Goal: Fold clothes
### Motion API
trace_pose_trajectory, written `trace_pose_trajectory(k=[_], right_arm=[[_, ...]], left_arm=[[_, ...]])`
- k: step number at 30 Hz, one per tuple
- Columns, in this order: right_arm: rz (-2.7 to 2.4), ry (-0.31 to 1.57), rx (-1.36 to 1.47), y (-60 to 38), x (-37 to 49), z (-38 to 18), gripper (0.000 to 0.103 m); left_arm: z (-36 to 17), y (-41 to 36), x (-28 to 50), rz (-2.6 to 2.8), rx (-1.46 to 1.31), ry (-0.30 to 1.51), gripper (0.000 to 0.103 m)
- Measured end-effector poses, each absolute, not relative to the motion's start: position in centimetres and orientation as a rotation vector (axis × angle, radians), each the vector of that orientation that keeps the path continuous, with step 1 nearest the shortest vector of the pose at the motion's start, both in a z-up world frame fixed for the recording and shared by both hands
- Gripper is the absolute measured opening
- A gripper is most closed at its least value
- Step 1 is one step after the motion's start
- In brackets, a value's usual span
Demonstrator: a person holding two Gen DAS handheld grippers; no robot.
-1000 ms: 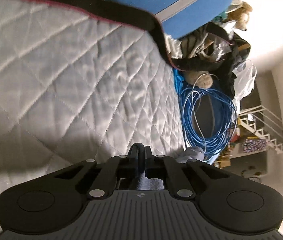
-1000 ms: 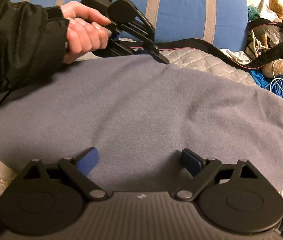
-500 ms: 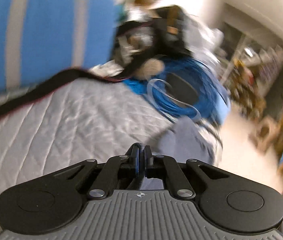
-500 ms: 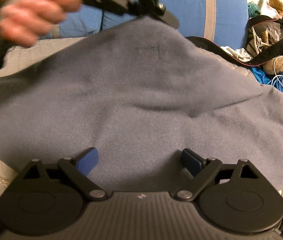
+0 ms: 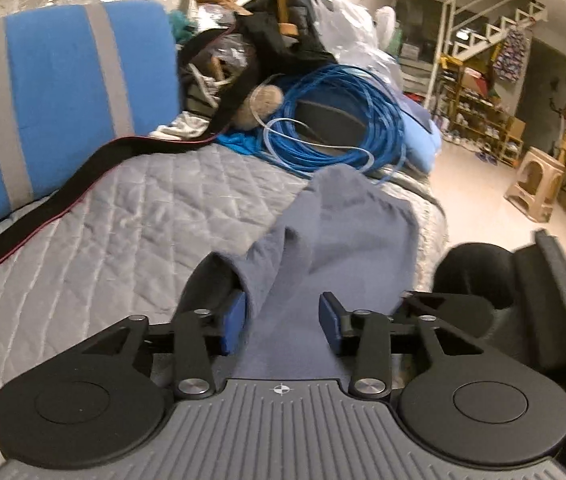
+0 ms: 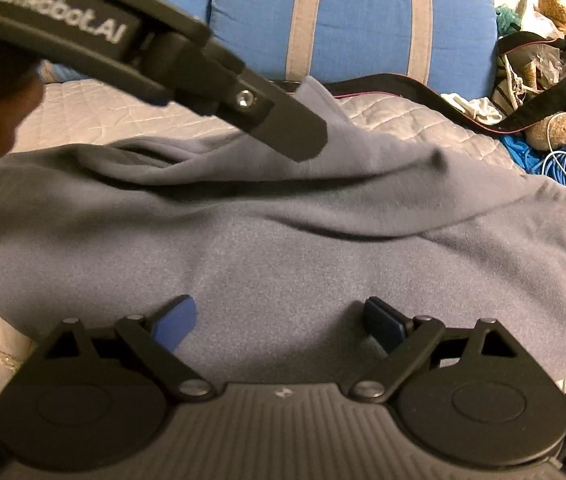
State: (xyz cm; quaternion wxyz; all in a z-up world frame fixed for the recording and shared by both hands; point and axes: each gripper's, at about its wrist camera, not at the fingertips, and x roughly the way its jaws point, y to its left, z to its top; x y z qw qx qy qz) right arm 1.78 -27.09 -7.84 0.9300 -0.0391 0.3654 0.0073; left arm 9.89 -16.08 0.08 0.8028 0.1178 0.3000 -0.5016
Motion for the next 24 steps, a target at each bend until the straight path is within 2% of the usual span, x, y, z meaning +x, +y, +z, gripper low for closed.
trace_pose_trajectory(k=[3,13,17,24], right_arm=[[0.01,0.749,-0.08,-26.9,1.8,-7.8,0.096],[0.002,0.749,-0.084,-26.5,1.7,-7.8,0.097],[0.005,0.748,-0.084,-26.5,1.6,-7.8,0.097],[0.017,0.746,-0.08,-26.5,1.3,-7.7,0.097]], left_arm=[[-0.5,-15.8,11.7,-1.069,0.23,0.682,0.045],[-2.2,-15.9,17.7,-1.167,0.028,0.866,0.046],[-1.7,-17.3,16.0,-1.152,0.139,0.818,0.046],[-3.0,-17.6,10.4,-1.128,0.513,0.732,0.046]])
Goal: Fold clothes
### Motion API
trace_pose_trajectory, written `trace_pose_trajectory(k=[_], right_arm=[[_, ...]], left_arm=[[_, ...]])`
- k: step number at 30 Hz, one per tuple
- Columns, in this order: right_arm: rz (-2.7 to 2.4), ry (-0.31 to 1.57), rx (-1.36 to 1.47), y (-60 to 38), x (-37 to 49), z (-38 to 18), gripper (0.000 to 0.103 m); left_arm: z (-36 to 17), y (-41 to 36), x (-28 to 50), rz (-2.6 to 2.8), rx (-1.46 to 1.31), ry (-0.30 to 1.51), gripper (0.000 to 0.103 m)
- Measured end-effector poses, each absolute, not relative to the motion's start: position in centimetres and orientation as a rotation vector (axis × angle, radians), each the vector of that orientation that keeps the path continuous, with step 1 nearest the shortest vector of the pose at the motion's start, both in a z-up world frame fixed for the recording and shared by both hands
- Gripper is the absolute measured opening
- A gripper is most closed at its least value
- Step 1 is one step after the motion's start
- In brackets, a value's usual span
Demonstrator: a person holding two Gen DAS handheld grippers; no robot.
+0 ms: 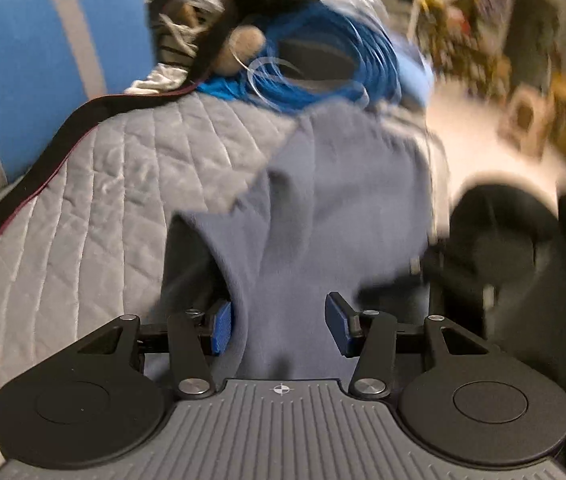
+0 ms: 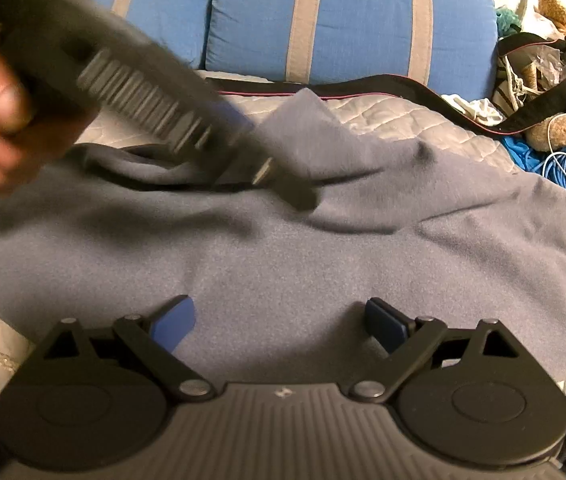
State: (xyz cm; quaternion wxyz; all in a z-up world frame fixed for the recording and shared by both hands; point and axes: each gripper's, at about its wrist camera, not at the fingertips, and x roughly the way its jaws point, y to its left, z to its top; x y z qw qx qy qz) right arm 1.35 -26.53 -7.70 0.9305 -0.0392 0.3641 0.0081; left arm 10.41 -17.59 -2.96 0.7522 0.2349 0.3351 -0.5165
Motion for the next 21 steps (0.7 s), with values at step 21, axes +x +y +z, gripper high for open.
trace_pose_trajectory(k=[21], right_arm=[[0.009,0.748,-0.086,-26.3,1.3,-7.6,0.097]], left_arm=[[-5.7,-18.9,24.0,-1.286,-0.244,1.104,0.046]])
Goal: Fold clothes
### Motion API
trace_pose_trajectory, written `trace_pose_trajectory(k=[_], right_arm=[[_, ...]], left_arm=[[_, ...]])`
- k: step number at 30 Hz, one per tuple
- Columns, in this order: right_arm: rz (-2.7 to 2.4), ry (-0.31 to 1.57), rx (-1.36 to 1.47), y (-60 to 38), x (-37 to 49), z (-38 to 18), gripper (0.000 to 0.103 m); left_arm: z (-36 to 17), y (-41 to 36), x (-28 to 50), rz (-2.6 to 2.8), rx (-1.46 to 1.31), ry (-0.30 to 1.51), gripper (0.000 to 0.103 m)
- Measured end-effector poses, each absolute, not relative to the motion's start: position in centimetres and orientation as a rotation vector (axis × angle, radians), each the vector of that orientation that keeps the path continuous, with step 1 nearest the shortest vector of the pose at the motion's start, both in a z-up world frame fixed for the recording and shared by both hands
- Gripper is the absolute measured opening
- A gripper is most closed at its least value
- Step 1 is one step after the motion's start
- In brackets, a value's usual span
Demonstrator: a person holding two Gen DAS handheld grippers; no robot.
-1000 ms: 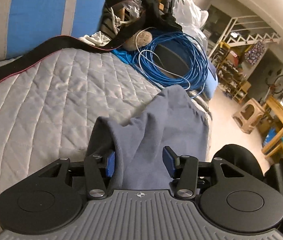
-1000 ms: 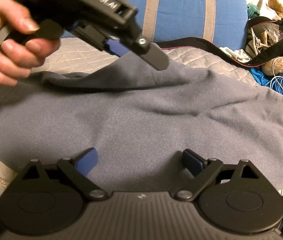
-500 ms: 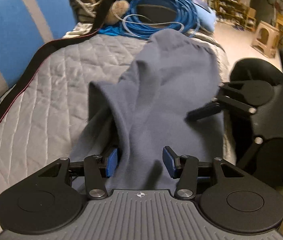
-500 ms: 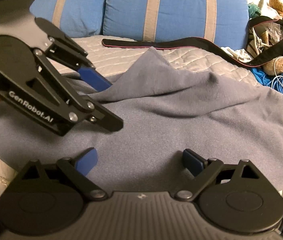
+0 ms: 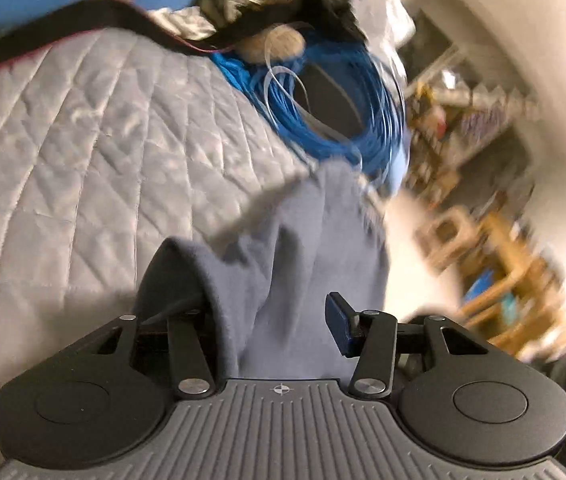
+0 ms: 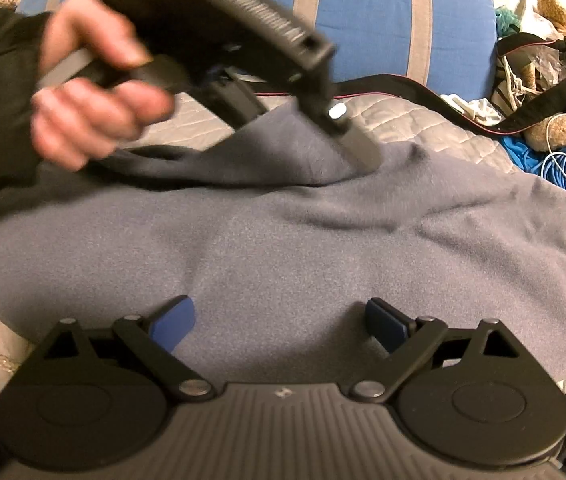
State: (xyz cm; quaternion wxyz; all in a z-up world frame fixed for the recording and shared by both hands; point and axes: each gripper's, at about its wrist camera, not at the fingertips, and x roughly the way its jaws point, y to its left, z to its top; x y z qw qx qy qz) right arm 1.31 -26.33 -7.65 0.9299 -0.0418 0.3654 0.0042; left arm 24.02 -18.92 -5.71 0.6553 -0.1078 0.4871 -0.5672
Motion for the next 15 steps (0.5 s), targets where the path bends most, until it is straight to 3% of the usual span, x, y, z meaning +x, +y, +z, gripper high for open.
trace_pose_trajectory(k=[6,12,15], right_arm=[[0.012,0.753,-0.091,-26.4,1.4,-7.7,0.097],[0.02,0.76,-0.082,-26.5,1.4,-7.8,0.097],[0.024,0.761,-0.082,-26.5,1.4,-7.7,0.097]], left_arm=[[-6.0,-19.5,28.2,-1.262,-0.369,1.156,0.041],[-6.8,-19.1,30.3,-1.241,-0.353,1.199,0.004],[-8.2,-18.5,31.0,-1.217,-0.393,1.212,0.004]])
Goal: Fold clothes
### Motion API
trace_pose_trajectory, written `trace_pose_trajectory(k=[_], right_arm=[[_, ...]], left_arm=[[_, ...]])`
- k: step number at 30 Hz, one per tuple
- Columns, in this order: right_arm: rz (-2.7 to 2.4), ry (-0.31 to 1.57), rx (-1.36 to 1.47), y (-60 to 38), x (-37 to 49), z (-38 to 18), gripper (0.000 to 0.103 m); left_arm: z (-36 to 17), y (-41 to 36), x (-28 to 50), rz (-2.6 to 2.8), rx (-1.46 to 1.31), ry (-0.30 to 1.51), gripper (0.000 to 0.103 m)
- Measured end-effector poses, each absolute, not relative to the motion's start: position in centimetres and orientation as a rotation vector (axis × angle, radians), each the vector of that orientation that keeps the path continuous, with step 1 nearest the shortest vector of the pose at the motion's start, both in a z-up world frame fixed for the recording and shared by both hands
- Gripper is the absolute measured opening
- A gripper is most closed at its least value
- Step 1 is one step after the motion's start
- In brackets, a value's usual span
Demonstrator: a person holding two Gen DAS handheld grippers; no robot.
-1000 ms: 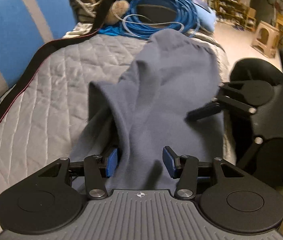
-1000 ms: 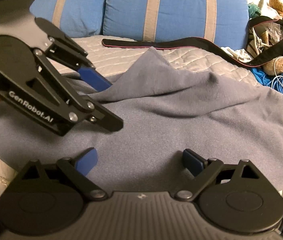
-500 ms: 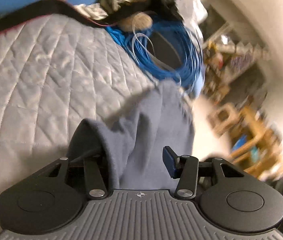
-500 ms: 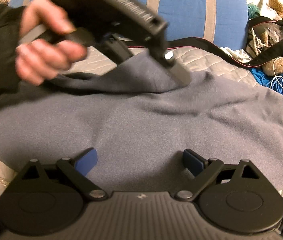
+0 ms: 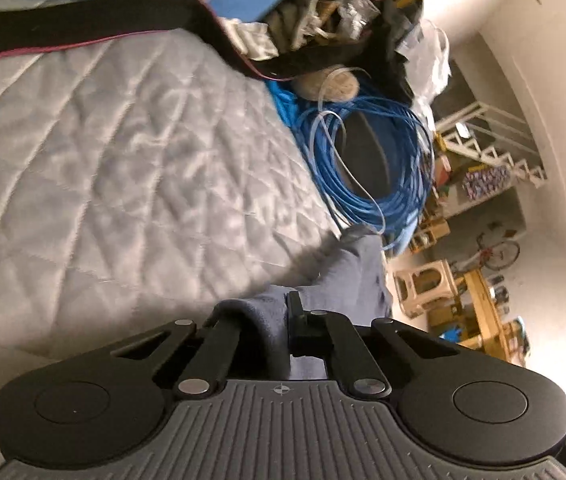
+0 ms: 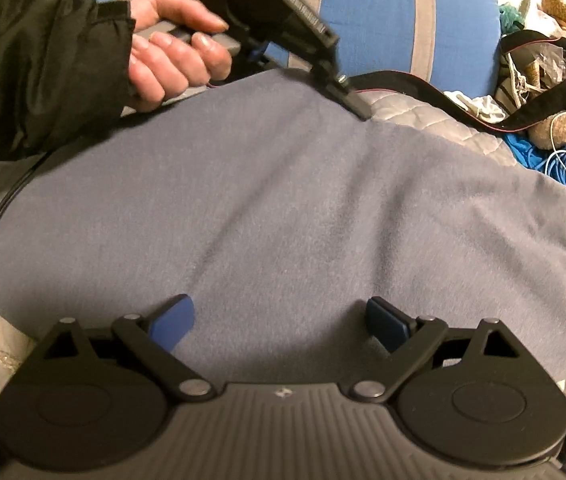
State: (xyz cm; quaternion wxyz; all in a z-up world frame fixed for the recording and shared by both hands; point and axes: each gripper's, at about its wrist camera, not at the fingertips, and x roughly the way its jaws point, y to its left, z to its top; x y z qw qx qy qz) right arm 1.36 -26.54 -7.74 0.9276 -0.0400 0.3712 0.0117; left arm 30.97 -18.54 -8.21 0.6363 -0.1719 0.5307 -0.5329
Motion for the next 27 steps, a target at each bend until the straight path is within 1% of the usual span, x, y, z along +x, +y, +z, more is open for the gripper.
trace_pose_trajectory(k=[8,18,21,24,26,27], right_arm=[[0.036,0.769,-0.069,-26.9,1.3,-7.6,0.097],[0.068,0.78,-0.043,-27.9,1.3,-7.1,0.097],[0.087,0.772,-0.005,-29.0,1.2,-6.2,0.094],[0.082,0.719,0.018,-31.1,1.1,-4.0,0.091],[0.058,0.685,0.014,-33.0,1.5,-2.6,0.085],[0.037,0.675,0.007,-34.3,2.1,-2.2,0.078]], left_arm=[[-11.1,-17.7,32.7,-1.226,-0.5,1.309,0.004],[-10.2,-16.6,32.8,-1.189,-0.506,1.334,0.004],[-10.2,-17.0,32.3,-1.148,-0.476,1.315,0.004],[-10.3,-17.2,31.7,-1.11,-0.446,1.29,0.004],[-10.4,-17.4,31.4,-1.088,-0.429,1.279,0.004],[-10.4,-17.3,31.3,-1.082,-0.426,1.273,0.004]])
